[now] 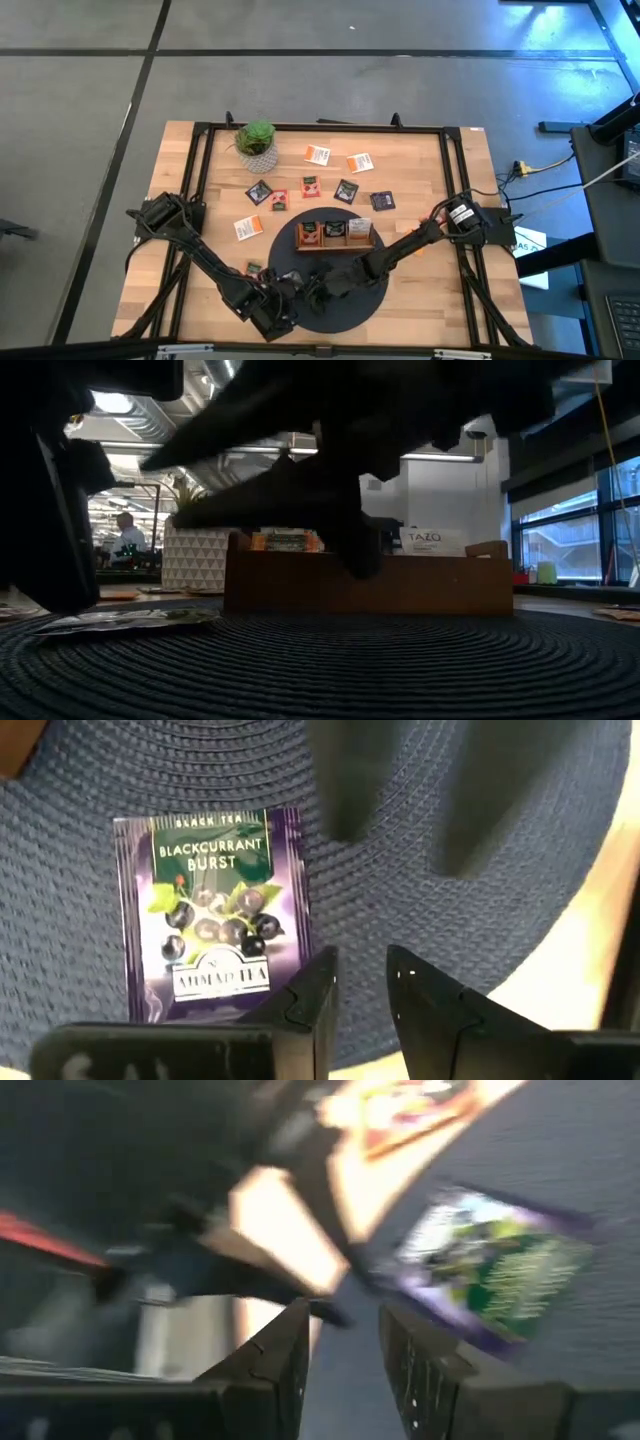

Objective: Pick & Place Tea
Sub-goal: Put the violet tea bag into the middle slot of the wooden organizer

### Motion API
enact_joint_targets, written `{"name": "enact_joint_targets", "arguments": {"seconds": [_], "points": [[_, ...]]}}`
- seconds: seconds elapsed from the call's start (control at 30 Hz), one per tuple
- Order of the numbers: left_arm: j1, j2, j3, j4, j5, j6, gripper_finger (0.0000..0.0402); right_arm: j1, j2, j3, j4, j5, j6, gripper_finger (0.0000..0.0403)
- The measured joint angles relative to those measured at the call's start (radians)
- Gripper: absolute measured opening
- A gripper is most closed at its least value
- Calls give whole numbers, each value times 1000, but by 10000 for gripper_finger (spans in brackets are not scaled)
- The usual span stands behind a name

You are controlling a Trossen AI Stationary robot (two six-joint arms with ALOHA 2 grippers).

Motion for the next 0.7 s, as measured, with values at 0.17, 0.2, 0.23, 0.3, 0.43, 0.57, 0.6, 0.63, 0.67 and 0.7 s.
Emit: {"name": "enact_joint_targets", "arguments": {"seconds": [0.17,0.2,0.23,0.3,0.43,0.57,0.6,0.63,0.67,0.7], "points": [[-11,-9,1,-108,-13,-128,84,4,-1,197,-494,120,-27,125],[-15,-9,1,-143,-23,-169,84,4,-2,228,-583,156,-17,125],[-19,-9,1,-176,-32,-208,84,4,-2,252,-657,183,1,125],[-21,-9,1,-237,-43,-287,84,-5,-2,284,-747,205,24,125],[-21,-9,1,-282,-53,-362,84,-31,-1,296,-741,137,30,125],[-20,-9,1,-270,-56,-367,84,-39,25,295,-703,103,32,125],[-20,-9,1,-261,-65,-367,84,-40,32,296,-692,99,40,125],[-20,-9,1,-248,-73,-367,84,-40,38,296,-695,99,56,125],[-20,-8,1,-237,-79,-367,84,-40,45,295,-703,98,72,125],[-20,-8,1,-226,-83,-367,84,-40,53,295,-700,95,87,125]]}}
